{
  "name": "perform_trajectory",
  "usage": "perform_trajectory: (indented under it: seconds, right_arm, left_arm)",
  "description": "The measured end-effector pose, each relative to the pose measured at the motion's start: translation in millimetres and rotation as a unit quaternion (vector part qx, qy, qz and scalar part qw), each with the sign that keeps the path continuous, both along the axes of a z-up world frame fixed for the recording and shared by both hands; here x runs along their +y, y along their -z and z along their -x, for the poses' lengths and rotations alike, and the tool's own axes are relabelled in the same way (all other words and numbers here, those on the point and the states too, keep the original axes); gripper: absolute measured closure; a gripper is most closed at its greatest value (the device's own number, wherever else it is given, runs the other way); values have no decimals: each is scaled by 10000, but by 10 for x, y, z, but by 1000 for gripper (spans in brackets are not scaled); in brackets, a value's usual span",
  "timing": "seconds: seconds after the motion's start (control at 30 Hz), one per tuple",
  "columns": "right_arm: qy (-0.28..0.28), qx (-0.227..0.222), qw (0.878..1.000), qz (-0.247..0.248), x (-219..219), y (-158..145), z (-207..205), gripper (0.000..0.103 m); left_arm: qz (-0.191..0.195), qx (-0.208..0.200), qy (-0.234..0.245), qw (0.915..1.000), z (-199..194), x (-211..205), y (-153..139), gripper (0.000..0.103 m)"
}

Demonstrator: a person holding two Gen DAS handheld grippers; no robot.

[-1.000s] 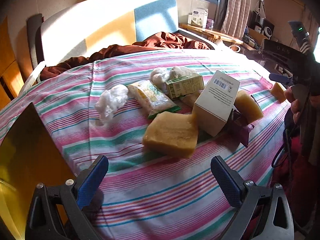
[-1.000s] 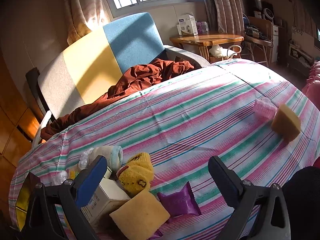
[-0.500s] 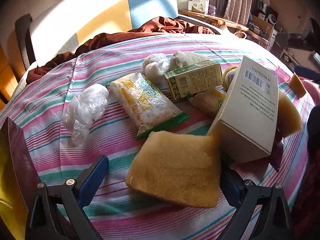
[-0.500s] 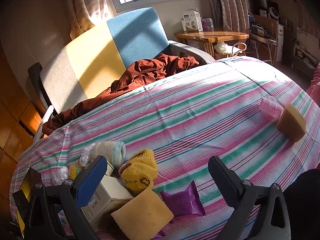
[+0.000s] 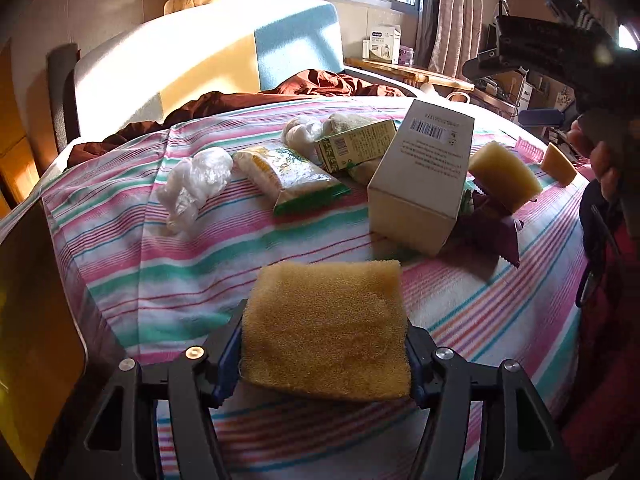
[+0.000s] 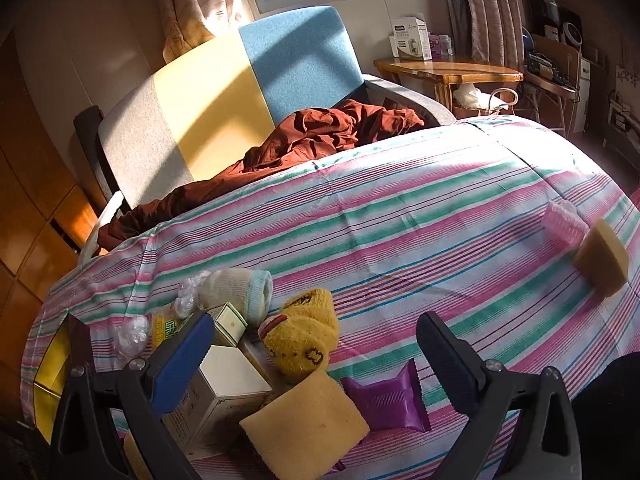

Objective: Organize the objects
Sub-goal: 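Grasp the yellow sponge with the left tool while the right tool grasps the white box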

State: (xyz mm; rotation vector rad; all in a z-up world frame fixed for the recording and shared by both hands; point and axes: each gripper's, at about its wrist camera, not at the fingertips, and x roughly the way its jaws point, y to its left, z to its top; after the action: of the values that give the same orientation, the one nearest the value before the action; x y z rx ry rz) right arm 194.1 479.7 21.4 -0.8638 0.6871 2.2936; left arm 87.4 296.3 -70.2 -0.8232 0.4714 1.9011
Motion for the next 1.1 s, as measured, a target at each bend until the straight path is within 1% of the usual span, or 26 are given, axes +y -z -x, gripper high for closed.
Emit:
perform_trajectory:
  seconds: [0.1,0.2,0.27,0.33,0.37,0.4,0.47,0.53,0.57,0.67,0.7,0.77,0.87,0.93,1.0,1.1]
  right_arm:
    - [-373,42,9993,-72,-120,-35,81,0]
    - [-908,282,9955,-26,-270,-99,129,0]
    - [-1426,464,9886,113,-392,-126,174,3]
    - [-1992,548,9777,368,-533,-114,246,8]
    - [-2210,544,9727,452,-611,-102,270,10]
    - [-2392,521,9682,522,-698,-83,289,10]
    - [-2633,439,9605,780,-817,-23,317,12]
    - [-2649,172,9605,841,-919,44,349,13]
    - [-2519,-55,9639,863,-950,103,367,13]
    - [-1767,-642,9765,1053,-855,277,443,13]
    - [-1537,-747,9786,1144,-777,314,464,13]
    - [-1176,-742,9822,1264,-686,360,521,13]
    - [-931,-714,9861,1175,-592,350,636,13]
    - [-1142,-758,9843,1110,-620,342,755,13]
    - [-1558,-854,9793,969,-710,346,877,13]
    - [-2330,-1140,9637,632,-895,388,1052,13]
  left_arm:
    - [-118,55,17,9999,-14,-59,28,38]
    - [-145,148,25,9998,-31,-64,46,37]
    - [-171,145,21,9997,-35,-72,56,37]
    - [-183,126,24,9998,-31,-78,53,37]
    - [-195,115,20,9997,-27,-88,49,38]
    - [-205,105,11,9997,-29,-103,47,38]
    - [-223,88,5,9997,-31,-138,48,38]
    - [-249,50,5,9997,-20,-162,44,38]
    - [-262,34,9,9996,-12,-166,43,38]
    - [-290,39,7,9996,-20,-171,45,37]
    - [-304,42,6,9995,-28,-177,45,37]
    - [-333,1,6,9994,-17,-189,44,37]
    - [-368,-39,5,9993,-12,-210,48,37]
    - [-387,-21,10,9992,-22,-222,48,37]
    - [-411,-27,12,9992,-27,-234,50,37]
    - [-430,-29,8,9991,-29,-229,49,37]
